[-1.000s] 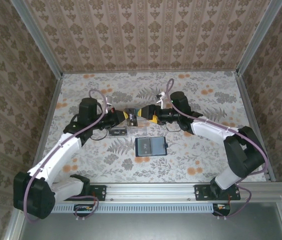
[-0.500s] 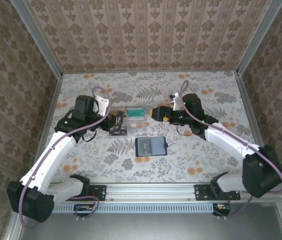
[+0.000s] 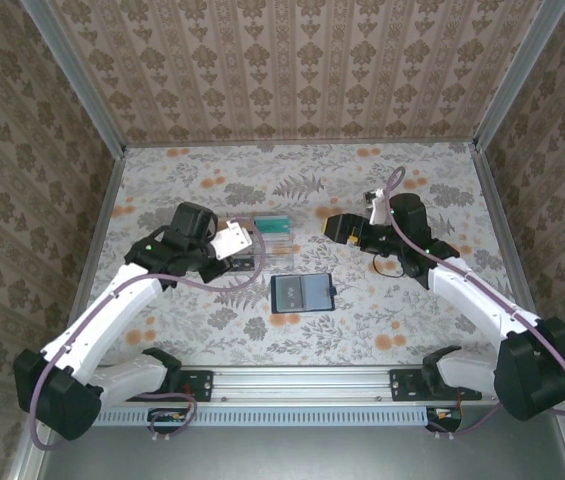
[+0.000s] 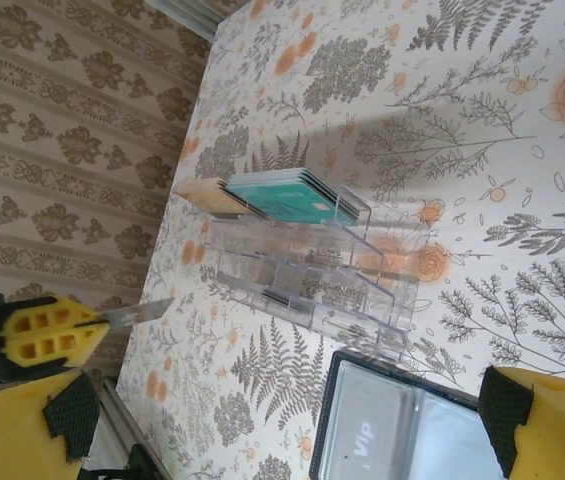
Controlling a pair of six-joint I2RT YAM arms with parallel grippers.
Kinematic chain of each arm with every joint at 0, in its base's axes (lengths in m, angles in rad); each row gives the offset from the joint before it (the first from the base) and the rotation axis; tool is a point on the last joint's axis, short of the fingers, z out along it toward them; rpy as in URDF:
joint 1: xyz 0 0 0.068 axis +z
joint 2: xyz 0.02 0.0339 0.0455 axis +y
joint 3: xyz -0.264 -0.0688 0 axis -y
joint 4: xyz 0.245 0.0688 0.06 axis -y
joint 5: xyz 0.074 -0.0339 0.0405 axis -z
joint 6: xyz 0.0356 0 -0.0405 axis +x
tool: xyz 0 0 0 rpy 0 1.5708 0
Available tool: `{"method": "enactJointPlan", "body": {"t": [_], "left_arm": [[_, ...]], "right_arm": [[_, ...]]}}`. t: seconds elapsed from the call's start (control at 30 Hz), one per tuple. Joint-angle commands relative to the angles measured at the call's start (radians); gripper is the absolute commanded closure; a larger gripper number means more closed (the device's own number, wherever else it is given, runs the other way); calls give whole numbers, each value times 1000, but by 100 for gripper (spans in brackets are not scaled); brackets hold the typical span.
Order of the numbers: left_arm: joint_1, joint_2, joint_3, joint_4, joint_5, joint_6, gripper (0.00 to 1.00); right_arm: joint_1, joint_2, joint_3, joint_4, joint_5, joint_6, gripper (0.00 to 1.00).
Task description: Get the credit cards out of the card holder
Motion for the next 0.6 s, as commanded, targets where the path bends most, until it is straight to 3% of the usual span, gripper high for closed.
{"method": "enactJointPlan", "body": {"t": [0.0, 0.23, 0.57], "left_arm": [[-27, 11, -36, 17, -90, 231, 100], [-44, 75, -58, 19, -96, 359, 100], [-62, 195, -53, 89, -103, 359, 100]], "right_arm": [[-16, -34, -15, -29, 2, -17, 0], [-28, -58, -29, -38, 9, -12, 0], [-35, -84, -50, -44, 18, -9, 0]]}}
